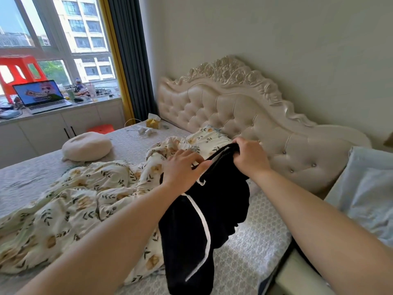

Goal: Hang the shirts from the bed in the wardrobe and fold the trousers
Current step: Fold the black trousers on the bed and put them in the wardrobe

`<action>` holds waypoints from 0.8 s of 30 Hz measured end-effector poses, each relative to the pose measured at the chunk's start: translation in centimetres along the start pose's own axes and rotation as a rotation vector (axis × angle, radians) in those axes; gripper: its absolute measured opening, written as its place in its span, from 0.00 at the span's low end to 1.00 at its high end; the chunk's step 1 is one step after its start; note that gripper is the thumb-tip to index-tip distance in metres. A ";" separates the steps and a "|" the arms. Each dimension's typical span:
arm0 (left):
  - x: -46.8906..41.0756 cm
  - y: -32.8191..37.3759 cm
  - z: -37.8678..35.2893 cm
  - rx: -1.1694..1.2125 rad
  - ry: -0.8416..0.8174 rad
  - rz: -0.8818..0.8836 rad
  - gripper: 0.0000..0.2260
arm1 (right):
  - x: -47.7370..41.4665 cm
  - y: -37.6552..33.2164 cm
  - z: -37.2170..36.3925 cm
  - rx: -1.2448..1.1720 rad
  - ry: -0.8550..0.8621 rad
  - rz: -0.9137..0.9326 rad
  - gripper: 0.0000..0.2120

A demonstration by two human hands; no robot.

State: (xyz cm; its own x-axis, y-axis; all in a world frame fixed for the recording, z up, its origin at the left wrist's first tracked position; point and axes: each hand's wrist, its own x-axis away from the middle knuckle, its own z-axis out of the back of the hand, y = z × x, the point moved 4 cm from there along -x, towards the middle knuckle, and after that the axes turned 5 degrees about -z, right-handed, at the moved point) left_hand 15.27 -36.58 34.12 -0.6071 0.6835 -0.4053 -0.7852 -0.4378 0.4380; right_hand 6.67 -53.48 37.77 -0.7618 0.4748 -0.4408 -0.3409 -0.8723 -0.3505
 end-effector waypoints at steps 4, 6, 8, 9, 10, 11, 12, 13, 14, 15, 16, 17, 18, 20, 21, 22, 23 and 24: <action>0.5 1.6 -2.2 -0.151 -0.052 -0.043 0.16 | 0.2 -0.3 -0.2 -0.032 0.004 -0.033 0.16; 0.9 1.5 -2.5 -0.138 0.000 -0.064 0.13 | 0.4 0.0 -0.4 -0.043 -0.014 -0.047 0.16; 1.3 1.5 -2.5 -0.136 0.076 -0.109 0.12 | 0.5 0.6 -0.4 -0.042 -0.030 -0.077 0.17; 1.5 1.5 -2.6 -0.154 0.096 -0.128 0.11 | 0.5 0.8 -0.5 -0.049 -0.036 -0.097 0.17; 1.7 1.4 -2.7 -0.169 0.093 -0.127 0.11 | 0.5 1.1 -0.5 -0.057 -0.038 -0.114 0.17; 1.8 1.3 -3.0 -0.176 0.067 -0.100 0.11 | 0.5 1.2 -0.6 -0.064 -0.039 -0.124 0.17; 1.8 1.1 -3.3 -0.184 0.019 -0.057 0.12 | 0.4 1.2 -0.6 -0.068 -0.039 -0.130 0.17; 1.8 1.0 -3.6 -0.195 -0.029 -0.020 0.13 | 0.4 1.2 -0.7 -0.067 -0.040 -0.130 0.17; 1.8 1.0 -3.6 -0.200 -0.055 0.016 0.13 | 0.3 1.2 -0.8 -0.062 -0.044 -0.128 0.17; 1.8 0.8 -3.5 -0.164 -0.038 0.073 0.12 | 0.3 1.3 -0.9 -0.051 -0.048 -0.128 0.17; 1.9 0.4 -3.2 -0.068 0.000 0.166 0.10 | 0.2 1.5 -0.9 -0.037 -0.054 -0.131 0.17; 1.8 -0.1 -3.0 0.089 0.040 0.274 0.10 | 0.1 1.6 -0.9 -0.024 -0.060 -0.136 0.17; 1.7 -0.5 -3.0 0.288 0.069 0.373 0.10 | 0.1 1.8 -1.0 -0.015 -0.065 -0.143 0.17; 1.5 -0.4 -3.5 0.680 0.086 0.504 0.08 | 0.2 1.8 -1.3 -0.002 -0.079 -0.143 0.17; 1.5 -0.1 -3.7 0.828 0.096 0.550 0.06 | 0.3 1.5 -1.5 0.010 -0.090 -0.130 0.17; 1.7 0.2 -3.8 0.936 0.112 0.573 0.05 | 0.2 1.3 -1.6 0.031 -0.102 -0.111 0.17; 1.9 0.4 -3.7 0.988 0.128 0.571 0.06 | 0.2 1.2 -1.7 0.058 -0.114 -0.093 0.17; 2.0 0.3 -3.5 0.979 0.141 0.554 0.07 | 0.2 1.1 -1.7 0.086 -0.126 -0.071 0.17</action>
State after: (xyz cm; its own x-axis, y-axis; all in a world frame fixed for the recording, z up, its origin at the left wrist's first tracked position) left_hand 13.41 -37.34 30.60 -0.8985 0.4384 -0.0205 -0.0091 0.0281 0.9996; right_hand 7.13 -54.16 35.89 -0.7954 0.5217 -0.3086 -0.4379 -0.8466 -0.3025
